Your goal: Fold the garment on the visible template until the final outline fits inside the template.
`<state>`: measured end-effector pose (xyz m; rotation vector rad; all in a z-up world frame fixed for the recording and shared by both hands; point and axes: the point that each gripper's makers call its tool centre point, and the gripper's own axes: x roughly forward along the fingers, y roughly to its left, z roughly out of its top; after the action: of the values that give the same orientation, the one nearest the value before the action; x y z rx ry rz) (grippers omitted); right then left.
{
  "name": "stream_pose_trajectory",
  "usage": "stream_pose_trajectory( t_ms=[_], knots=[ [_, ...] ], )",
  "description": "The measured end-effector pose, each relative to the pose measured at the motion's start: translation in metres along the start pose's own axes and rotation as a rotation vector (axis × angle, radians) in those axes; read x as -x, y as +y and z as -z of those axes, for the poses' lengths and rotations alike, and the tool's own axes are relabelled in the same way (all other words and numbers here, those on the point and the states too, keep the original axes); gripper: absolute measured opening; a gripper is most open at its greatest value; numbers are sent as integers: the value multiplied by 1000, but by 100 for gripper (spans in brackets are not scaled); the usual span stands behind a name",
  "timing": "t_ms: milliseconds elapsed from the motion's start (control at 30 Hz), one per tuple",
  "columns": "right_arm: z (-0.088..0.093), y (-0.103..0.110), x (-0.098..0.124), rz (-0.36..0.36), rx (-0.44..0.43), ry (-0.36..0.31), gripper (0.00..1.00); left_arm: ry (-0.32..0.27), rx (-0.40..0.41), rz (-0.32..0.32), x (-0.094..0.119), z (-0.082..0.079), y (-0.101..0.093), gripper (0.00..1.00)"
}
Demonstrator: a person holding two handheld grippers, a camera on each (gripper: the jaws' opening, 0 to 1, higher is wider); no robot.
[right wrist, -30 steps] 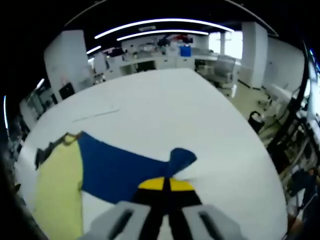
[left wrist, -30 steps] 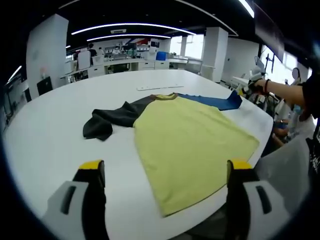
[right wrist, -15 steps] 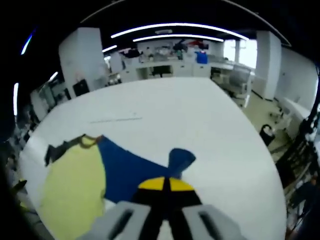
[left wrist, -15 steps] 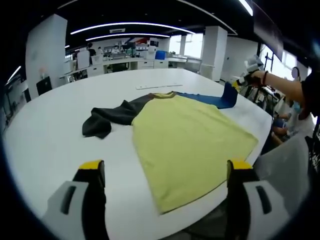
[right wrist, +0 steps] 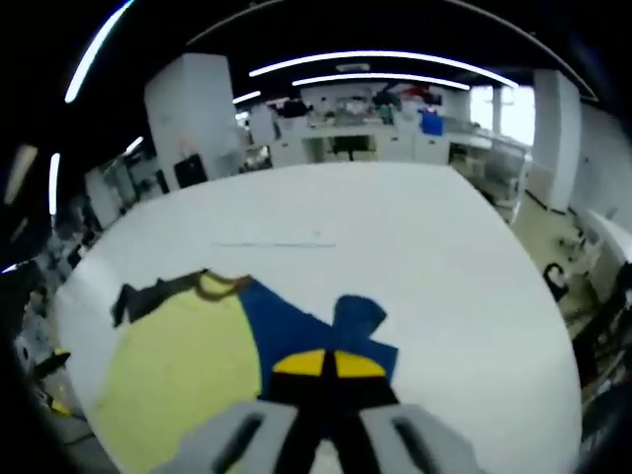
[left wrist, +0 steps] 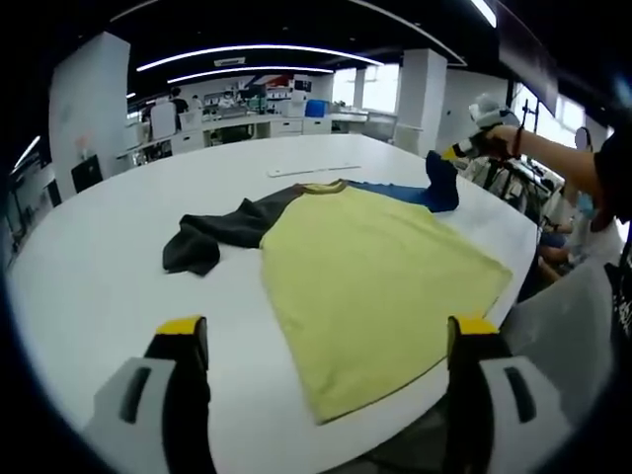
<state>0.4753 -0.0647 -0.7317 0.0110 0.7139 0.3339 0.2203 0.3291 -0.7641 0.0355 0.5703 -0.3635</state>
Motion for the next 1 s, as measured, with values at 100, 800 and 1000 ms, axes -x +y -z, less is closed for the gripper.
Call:
stream_pose_trajectory(
  t_ms=[100,800,1000],
  knots=[
    [-7,6,-8,-22,9,-1,0,1,1,7,-1,1,-2,99],
    [-26,79,-22,-139,57,-11,0,14,-25,27,-6,-1,-13,98],
    [-28,98,-27,-170,52,-11,0,21,-29,33,-7,0,-15,99]
  ],
)
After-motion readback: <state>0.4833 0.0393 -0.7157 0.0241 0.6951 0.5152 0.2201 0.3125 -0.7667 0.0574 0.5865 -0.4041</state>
